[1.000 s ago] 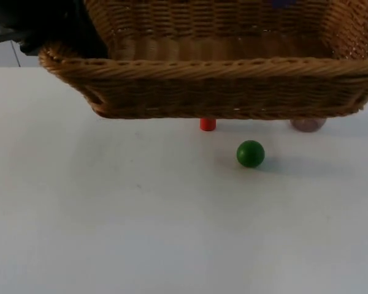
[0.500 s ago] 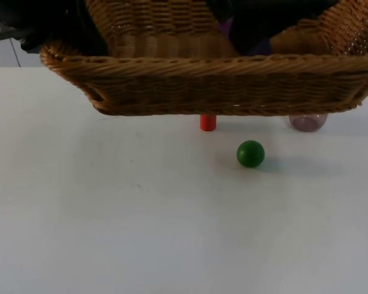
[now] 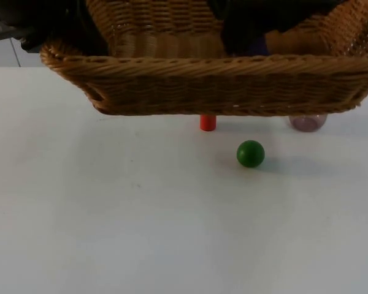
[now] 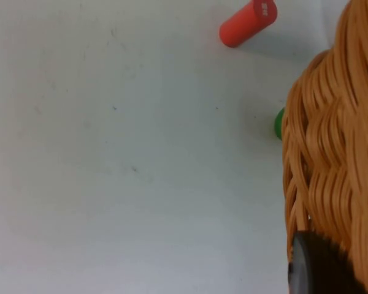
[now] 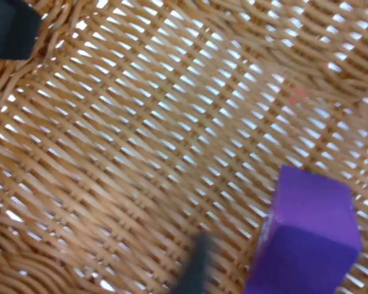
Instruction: Pick up the basket with the left hand and place the triangular block into the basket with the right hand.
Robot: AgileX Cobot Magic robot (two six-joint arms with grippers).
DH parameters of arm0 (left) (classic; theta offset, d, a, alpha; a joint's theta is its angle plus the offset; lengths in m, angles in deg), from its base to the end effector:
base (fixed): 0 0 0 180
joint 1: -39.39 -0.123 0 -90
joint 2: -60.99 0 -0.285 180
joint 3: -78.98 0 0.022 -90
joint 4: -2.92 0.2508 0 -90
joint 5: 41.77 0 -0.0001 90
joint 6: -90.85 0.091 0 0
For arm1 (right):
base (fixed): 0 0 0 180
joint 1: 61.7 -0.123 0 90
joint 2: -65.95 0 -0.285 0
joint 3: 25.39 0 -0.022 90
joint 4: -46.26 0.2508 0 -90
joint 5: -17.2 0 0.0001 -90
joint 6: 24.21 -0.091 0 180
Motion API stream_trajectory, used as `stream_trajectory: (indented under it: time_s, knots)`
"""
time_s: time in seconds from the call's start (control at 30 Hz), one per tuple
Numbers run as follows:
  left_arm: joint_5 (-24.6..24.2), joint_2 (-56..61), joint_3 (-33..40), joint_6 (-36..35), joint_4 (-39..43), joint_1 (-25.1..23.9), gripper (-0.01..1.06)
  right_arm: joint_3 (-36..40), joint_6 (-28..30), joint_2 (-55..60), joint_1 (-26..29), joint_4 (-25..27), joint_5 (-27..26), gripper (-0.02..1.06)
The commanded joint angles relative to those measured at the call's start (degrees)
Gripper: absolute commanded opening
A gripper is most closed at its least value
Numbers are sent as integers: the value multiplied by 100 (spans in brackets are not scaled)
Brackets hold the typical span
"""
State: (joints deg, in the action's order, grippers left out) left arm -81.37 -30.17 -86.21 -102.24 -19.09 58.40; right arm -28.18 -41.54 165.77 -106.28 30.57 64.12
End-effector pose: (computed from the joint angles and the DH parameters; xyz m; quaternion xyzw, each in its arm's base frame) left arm 0.2817 -0.1201 0.2890 -0.0559 0.9418 -0.2339 0.2350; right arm 0.2648 0.2357 0.3238 -0.2781 0.9019 0.0516 0.3265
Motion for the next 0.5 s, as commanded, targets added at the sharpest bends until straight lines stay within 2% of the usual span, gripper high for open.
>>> stream_trajectory:
  time_s: [0.0,0.3,0.4,0.47]
  knots:
    - [176,36,-12,-48,-104,30,0,-30,12,-30,-2,-121,-133,105]
    - [176,36,-12,-48,-36,30,0,-30,-80,-430,-2,-209,-573,105]
    - [176,36,-12,-48,45,30,0,-30,-261,-736,-2,-434,-714,105]
    - [176,36,-12,-48,45,30,0,-30,-628,-1086,-2,-872,-804,105]
